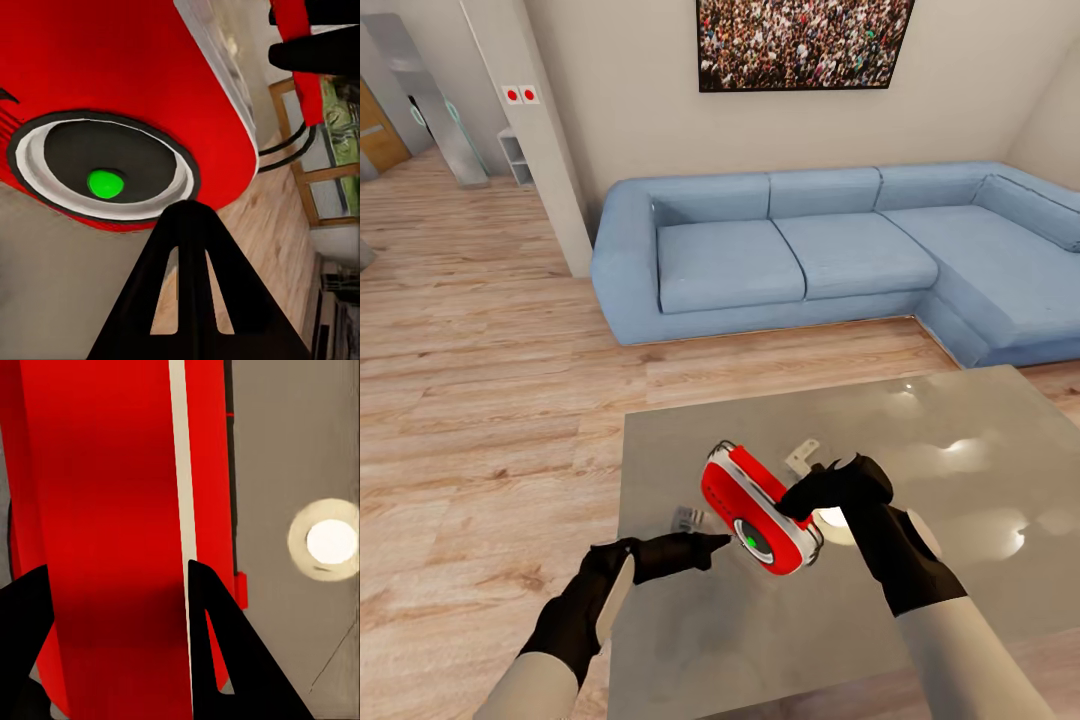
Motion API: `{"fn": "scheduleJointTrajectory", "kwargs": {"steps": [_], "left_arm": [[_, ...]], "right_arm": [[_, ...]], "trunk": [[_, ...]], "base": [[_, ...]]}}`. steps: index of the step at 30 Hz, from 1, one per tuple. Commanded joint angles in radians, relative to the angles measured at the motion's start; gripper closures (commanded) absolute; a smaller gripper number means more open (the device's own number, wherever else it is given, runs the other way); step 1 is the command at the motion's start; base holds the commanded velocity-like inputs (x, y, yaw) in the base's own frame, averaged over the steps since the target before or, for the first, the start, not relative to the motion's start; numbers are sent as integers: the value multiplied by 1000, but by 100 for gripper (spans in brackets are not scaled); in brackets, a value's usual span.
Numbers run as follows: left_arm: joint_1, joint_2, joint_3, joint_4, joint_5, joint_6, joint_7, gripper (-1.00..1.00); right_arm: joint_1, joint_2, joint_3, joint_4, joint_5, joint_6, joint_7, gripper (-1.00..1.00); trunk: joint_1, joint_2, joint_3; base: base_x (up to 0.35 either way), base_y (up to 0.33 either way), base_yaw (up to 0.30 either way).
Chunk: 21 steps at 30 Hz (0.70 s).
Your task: Turn on the radio receiver that's on the table in the living room.
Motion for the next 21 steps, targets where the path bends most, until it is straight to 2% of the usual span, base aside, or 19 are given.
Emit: {"fn": "scheduleJointTrajectory", "kwargs": {"steps": [1,5,9,14,16,21], "left_arm": [[0,4,-1,-18,0,10,-3,100],[0,32,-5,-80,1,40,-16,100],[0,64,-8,-100,-1,53,-91,100],[0,96,-8,-104,-1,56,-134,100],[0,108,-8,-105,-1,57,-139,100],[0,151,-8,-96,4,56,-144,100]], "right_arm": [[0,-7,-7,0,-2,0,-1,100],[0,-26,-27,-11,0,1,0,100],[0,-45,-32,-43,2,3,2,100],[0,-67,-35,-77,2,10,0,100],[0,-74,-49,-82,2,11,0,100],[0,-91,-129,-85,3,6,3,100]], "trunk": [[0,0,0],[0,0,0],[0,0,0],[0,0,0],[0,0,0],[0,0,0]], "base": [[0,0,0],[0,0,0],[0,0,0],[0,0,0],[0,0,0],[0,0,0]]}}
